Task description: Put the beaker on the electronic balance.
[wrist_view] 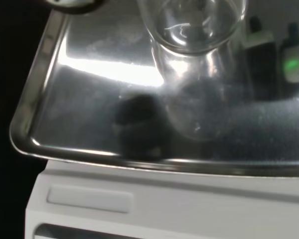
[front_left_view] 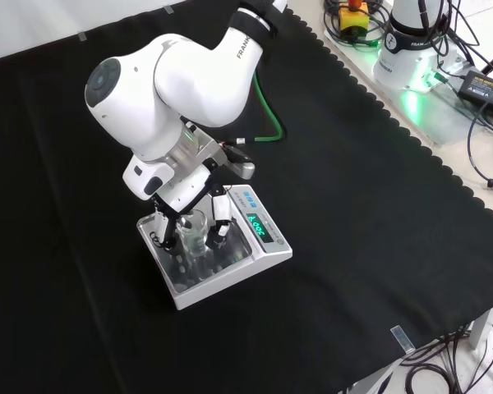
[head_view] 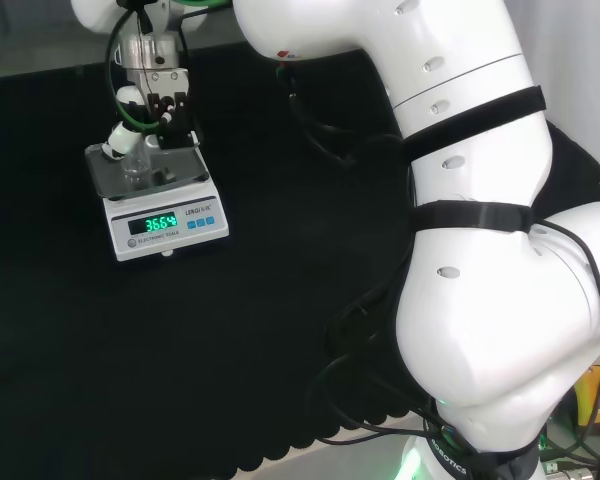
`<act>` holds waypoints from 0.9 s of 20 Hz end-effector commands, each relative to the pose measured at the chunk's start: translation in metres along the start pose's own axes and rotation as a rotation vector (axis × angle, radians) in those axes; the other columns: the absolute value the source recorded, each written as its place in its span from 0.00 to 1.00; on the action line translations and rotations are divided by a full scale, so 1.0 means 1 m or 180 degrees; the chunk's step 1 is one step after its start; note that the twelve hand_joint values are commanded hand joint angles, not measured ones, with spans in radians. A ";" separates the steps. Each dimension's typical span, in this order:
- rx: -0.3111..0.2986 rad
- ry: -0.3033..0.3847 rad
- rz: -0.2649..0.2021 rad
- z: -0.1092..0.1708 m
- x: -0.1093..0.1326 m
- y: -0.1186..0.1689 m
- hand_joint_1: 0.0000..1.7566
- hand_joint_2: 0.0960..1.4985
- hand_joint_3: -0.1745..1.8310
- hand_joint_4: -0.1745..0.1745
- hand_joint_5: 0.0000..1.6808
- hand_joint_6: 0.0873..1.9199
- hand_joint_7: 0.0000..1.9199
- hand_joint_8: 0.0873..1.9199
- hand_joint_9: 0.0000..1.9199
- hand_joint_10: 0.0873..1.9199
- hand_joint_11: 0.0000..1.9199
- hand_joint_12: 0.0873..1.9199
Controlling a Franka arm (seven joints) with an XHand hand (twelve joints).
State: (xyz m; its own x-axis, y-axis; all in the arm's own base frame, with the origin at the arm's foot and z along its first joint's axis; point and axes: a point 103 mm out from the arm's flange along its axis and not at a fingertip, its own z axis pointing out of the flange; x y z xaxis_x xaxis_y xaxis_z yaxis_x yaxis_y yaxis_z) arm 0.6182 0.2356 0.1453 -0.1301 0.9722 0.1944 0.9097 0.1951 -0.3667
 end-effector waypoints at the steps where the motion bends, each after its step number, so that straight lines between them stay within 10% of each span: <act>1: 0.0027 0.0054 0.0128 0.009 -0.028 -0.009 0.40 0.42 0.34 0.05 0.27 0.41 0.39 0.46 0.63 0.30 0.69 0.41; 18: -0.0278 -0.0007 0.0234 -0.028 -0.048 -0.030 0.29 0.39 0.27 0.09 0.23 0.36 0.32 0.48 0.52 0.38 0.59 0.49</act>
State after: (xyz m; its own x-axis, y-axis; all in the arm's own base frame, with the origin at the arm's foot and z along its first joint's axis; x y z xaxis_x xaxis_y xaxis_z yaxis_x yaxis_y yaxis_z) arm 0.6098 0.1876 0.1576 -0.0772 0.9825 0.1698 0.9367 0.1298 -0.3251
